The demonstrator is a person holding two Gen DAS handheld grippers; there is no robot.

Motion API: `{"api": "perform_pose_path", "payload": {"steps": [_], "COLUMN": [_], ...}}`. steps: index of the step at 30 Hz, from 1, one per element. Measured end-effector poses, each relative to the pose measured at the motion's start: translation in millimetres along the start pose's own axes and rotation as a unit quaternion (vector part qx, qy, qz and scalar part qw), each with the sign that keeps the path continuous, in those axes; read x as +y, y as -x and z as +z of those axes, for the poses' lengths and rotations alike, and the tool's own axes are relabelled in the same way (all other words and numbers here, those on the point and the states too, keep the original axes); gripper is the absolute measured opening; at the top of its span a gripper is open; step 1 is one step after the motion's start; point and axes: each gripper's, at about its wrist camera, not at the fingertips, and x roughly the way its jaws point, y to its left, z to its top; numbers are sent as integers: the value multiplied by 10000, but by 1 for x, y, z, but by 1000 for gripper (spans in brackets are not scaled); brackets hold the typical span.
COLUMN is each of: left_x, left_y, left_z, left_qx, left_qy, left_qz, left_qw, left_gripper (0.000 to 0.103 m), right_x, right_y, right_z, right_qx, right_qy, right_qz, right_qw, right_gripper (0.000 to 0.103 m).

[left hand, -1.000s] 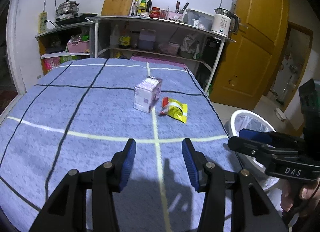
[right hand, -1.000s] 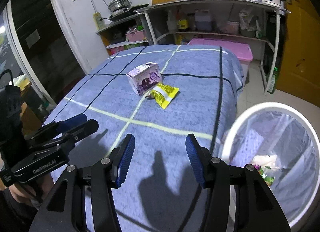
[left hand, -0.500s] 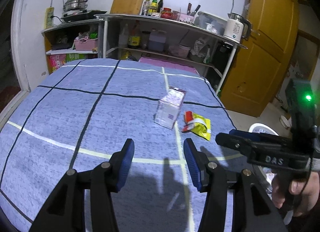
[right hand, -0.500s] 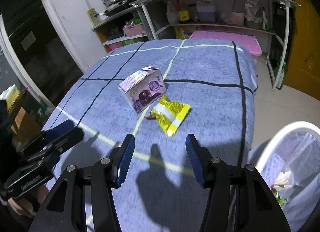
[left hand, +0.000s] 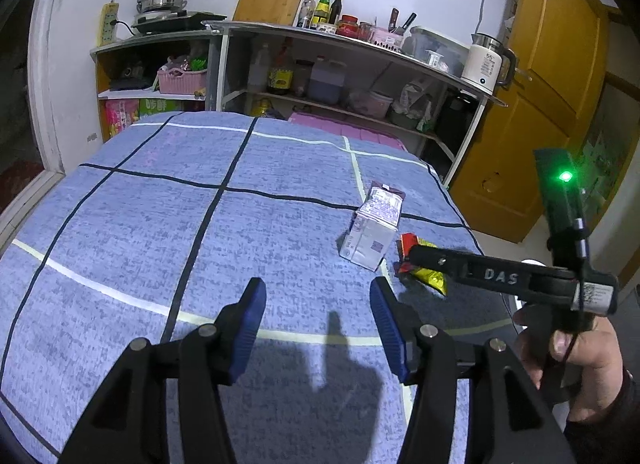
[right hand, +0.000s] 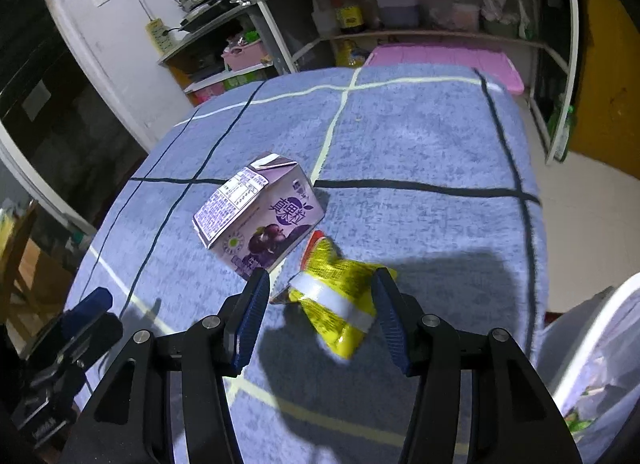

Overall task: Collect trash
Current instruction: 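Grasp the purple juice box with the left gripper while the right grasps the yellow wrapper, then carry the juice box and yellow wrapper over the bin and open both grippers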

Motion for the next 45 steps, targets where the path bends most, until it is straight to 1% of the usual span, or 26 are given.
{"api": "perform_pose_path", "payload": {"steps": [4,5,6,9,12,19,27,31,34,35,36,38,45], "left_x": [0,0,0,-4,-10,-25,-41,-46,-49,-51,-52,-52,-54], "left_y": [-2,-2,-3,-7,-11,-27,-58,-77,-84,-85,-86,-88,-76], "left_z": [3,3,4,7,10,19,33,38,38,38,38,37,32], "left_qx": [4,7,12,31,55,107,207,330,333,328,325,371,283], "left_qy": [-11,-17,-23,-52,-104,-277,-491,-581,-684,-713,-737,-763,-742], "left_qz": [-1,1,-5,-28,-57,-94,-199,-177,-156,-149,-141,-135,-79], "left_qw": [10000,10000,10000,10000,9999,9995,9984,9976,9970,9968,9967,9963,9968], "left_gripper": [57,57,57,57,57,59,61,61,61,58,50,42,40], "right_x": [-1,-2,-4,-7,-7,-10,-19,-24,-28,-29,-31,-33,-33], "right_y": [-4,-4,-3,1,4,15,29,32,33,33,33,33,35], "right_z": [-1,-1,-2,-3,-6,-14,-22,-23,-24,-24,-25,-26,-28], "right_qx": [25,10,-10,-51,-57,-68,-155,-180,-183,-180,-175,-174,-219], "right_qy": [16,-16,-52,-52,45,139,90,39,-6,-23,-41,-60,-72], "right_qz": [-53,-46,-33,26,-17,2,60,105,125,130,139,151,233], "right_qw": [10000,10000,10000,10000,10000,9999,9998,9998,9998,9998,9997,9997,9995], "right_gripper": [54,52,45,39,35,32,32,32,32,32,32,32,32]}}
